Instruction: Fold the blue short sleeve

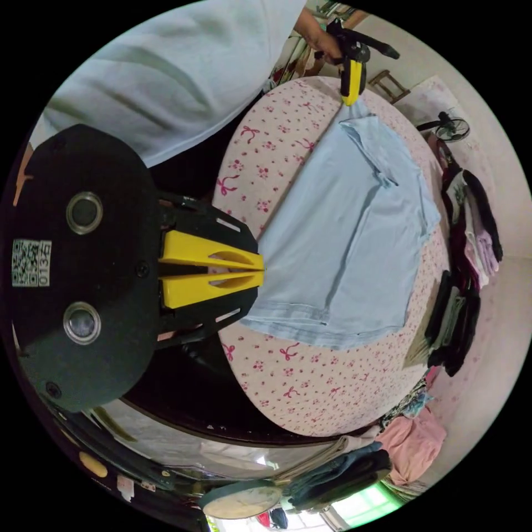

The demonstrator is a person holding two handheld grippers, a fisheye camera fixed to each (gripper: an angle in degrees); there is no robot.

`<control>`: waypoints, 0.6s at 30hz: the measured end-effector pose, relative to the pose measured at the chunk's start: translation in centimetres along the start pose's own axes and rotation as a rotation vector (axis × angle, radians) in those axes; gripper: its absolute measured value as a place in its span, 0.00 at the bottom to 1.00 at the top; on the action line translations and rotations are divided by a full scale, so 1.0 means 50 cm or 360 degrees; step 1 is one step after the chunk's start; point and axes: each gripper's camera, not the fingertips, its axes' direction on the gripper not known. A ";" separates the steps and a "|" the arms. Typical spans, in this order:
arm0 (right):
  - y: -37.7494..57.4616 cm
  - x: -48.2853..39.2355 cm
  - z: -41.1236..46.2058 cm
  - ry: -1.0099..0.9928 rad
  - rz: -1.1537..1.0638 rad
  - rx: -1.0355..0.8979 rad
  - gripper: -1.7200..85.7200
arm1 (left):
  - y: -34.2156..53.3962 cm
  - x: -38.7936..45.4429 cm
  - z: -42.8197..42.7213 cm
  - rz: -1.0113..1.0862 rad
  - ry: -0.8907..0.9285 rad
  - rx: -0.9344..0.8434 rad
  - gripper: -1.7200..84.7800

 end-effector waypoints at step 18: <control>-0.038 0.068 0.009 -0.0113 -0.0094 -0.0046 0.02 | -0.065 -0.002 -0.027 0.0095 -0.0009 -0.0031 0.02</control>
